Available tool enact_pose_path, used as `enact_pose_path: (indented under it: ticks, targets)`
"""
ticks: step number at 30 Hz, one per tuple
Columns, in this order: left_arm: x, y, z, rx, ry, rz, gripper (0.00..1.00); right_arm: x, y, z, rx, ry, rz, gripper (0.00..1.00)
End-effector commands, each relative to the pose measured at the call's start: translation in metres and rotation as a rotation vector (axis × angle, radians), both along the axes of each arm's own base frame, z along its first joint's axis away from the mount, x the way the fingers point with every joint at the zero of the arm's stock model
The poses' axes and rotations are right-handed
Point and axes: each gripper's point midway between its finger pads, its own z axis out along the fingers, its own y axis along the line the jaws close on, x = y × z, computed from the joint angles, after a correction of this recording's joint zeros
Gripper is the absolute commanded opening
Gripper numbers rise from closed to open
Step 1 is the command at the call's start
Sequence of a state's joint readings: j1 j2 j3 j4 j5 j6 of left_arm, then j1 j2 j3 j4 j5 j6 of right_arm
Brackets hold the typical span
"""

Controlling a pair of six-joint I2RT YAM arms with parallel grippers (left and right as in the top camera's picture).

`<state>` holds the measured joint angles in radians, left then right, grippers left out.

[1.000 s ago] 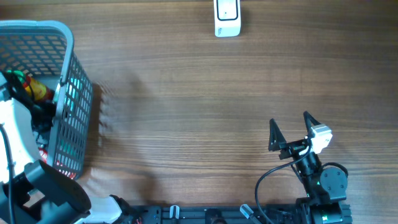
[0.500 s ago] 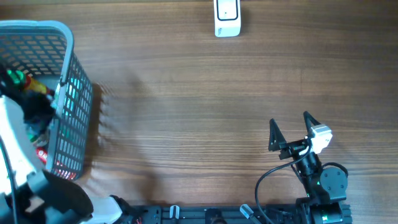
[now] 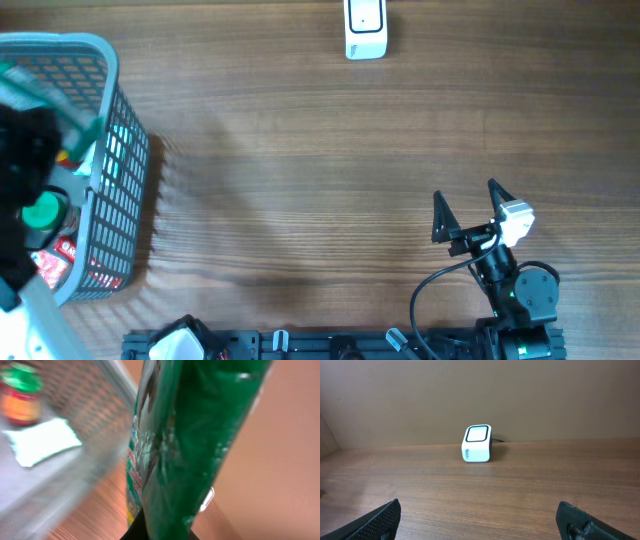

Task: Scan the item barcode
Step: 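Grasp the green wrapped packet in the basket with the left gripper, then lift the green packet out and lay it on the table center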

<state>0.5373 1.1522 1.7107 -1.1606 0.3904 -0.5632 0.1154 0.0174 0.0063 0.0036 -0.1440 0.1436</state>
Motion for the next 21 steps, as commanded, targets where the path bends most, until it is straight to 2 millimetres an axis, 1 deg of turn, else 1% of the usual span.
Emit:
enact_pose_path:
  ticks: [1,2,5,6,9,10,13,16,19,21]
  targets:
    - [-0.006,-0.076,0.009,0.042,-0.034,-0.328,0.04,0.0,-0.001,0.002,-0.011,-0.013,-0.011,1.0]
    - [-0.009,-0.09,0.004,0.031,-0.011,-0.376,0.04,0.0,-0.001,0.002,-0.01,-0.013,-0.011,1.0]
    - [-0.021,-0.133,-0.021,-0.013,0.094,-0.538,0.04,0.0,-0.001,0.002,-0.011,-0.013,-0.011,1.0]
    - [-0.022,-0.149,-0.036,-0.018,0.132,-0.601,0.04,0.0,-0.001,0.002,-0.011,-0.013,-0.011,1.0]
    - [-0.018,-0.175,-0.069,-0.022,0.187,-0.703,0.04,0.0,-0.001,0.002,-0.011,-0.013,-0.011,1.0]
    - [-0.014,-0.185,-0.088,-0.018,0.209,-0.739,0.04,0.0,-0.001,0.002,-0.011,-0.013,-0.011,1.0]
    - [-0.004,-0.199,-0.137,-0.004,0.268,-0.774,0.04,0.0,-0.001,0.002,-0.011,-0.013,-0.011,0.99]
    - [-0.002,-0.205,-0.175,-0.017,0.339,-0.792,0.04,0.0,-0.001,0.002,-0.011,-0.013,-0.011,1.0]
    - [0.0,-0.201,-0.199,-0.012,0.403,-0.774,0.04,0.0,-0.001,0.002,-0.01,-0.013,-0.011,1.0]
    - [0.001,-0.196,-0.211,0.005,0.44,-0.752,0.04,0.0,-0.001,0.002,-0.011,-0.013,-0.011,1.0]
